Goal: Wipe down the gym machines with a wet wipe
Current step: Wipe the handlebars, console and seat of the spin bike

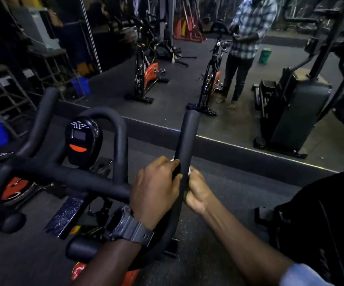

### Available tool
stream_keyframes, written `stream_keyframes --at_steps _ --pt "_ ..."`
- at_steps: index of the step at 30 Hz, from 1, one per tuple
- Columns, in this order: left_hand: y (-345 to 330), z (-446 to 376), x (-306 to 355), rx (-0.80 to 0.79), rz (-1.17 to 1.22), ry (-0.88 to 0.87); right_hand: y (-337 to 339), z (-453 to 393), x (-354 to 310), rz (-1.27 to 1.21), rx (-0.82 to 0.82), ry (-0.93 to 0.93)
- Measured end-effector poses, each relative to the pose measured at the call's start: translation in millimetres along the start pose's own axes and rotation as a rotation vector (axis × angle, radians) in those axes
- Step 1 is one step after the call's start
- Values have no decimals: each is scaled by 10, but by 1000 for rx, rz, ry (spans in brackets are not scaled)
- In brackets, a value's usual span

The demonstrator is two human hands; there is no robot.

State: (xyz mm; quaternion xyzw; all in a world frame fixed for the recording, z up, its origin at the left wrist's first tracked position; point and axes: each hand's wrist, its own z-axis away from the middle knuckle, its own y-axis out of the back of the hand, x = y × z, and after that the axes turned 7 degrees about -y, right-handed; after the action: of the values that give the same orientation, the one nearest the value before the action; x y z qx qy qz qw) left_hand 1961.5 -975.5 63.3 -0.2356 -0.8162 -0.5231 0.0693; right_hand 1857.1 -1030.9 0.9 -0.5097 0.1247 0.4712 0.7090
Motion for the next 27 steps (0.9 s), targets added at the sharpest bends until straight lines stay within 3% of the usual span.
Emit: stream_keyframes --at_steps 6,13,15,18,20,24,27 --pt "-12 29 29 -1 43 15 263 219 429 41 -66 -265" --pt "-101 -88 134 94 78 130 10 -499 -586 -3 -119 -20" --pt "-164 -186 168 118 74 148 11 -619 -730 -18 -256 -43" --pt "-197 -342 239 176 22 224 170 -738 -554 -49 -432 -293" --pt "-217 -417 337 224 -18 289 284 -787 -469 76 -522 -379" --pt "-291 -484 496 284 -79 398 165 -988 -898 304 -676 -332" --pt "-354 -547 527 361 -103 433 -58 -1195 -1256 214 -673 -230"
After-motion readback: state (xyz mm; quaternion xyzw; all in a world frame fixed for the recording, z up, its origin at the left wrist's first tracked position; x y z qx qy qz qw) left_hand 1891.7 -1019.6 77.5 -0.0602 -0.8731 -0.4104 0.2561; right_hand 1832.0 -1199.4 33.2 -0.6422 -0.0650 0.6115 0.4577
